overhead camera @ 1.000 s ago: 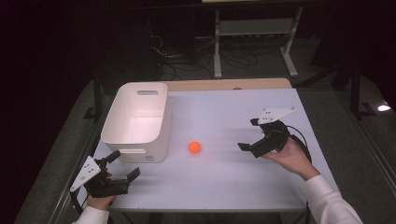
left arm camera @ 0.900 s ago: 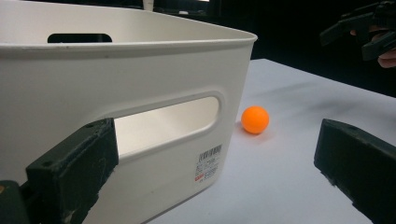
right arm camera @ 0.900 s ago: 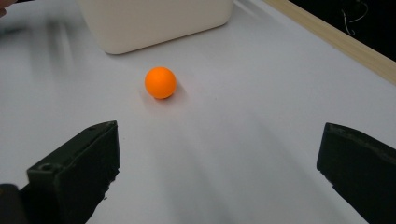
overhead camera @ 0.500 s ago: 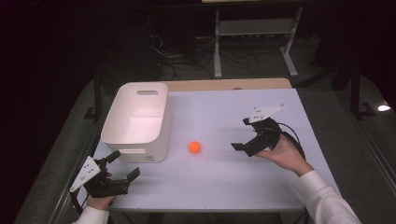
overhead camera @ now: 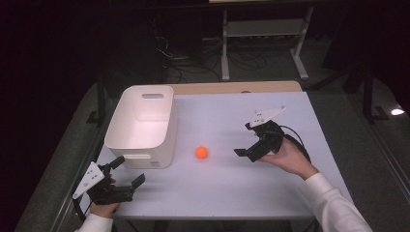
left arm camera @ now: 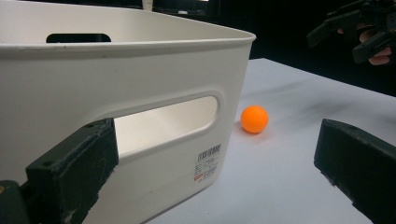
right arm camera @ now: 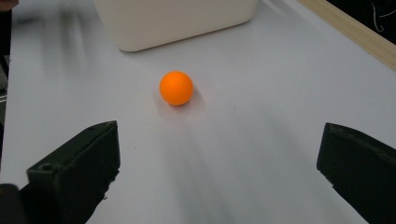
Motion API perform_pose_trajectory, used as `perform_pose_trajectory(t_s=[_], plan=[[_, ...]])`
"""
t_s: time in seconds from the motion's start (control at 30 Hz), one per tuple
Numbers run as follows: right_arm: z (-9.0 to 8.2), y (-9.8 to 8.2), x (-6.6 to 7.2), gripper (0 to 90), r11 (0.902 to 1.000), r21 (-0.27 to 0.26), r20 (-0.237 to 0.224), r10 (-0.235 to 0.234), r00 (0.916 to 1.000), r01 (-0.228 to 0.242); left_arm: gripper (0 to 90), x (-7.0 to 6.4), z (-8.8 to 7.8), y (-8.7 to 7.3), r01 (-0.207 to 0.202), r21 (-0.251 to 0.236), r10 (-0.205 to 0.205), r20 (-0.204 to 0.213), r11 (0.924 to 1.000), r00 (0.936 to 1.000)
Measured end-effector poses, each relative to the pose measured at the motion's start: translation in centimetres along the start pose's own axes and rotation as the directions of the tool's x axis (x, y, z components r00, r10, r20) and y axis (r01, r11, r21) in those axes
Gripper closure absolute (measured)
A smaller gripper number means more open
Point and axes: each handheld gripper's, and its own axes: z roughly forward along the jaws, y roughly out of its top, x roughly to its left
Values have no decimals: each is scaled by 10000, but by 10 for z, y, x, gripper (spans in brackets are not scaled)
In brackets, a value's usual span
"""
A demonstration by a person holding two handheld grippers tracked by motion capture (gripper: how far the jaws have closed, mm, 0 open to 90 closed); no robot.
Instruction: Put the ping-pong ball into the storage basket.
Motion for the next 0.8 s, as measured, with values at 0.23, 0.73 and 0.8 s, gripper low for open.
perform_pose_trajectory(t_s=[0.23,0.73,0.8], plan=[[7,6,3,0,9997,213,-169,-104,9998,108,0,0,0,0,-25,17,25,15,10000,10000],[17,16,4,0,9991,361,-481,-208,9986,225,0,0,0,0,-35,9,35,23,10000,10000],[18,17,4,0,9989,357,-512,-276,9983,295,0,0,0,0,-14,6,14,10,10000,10000]])
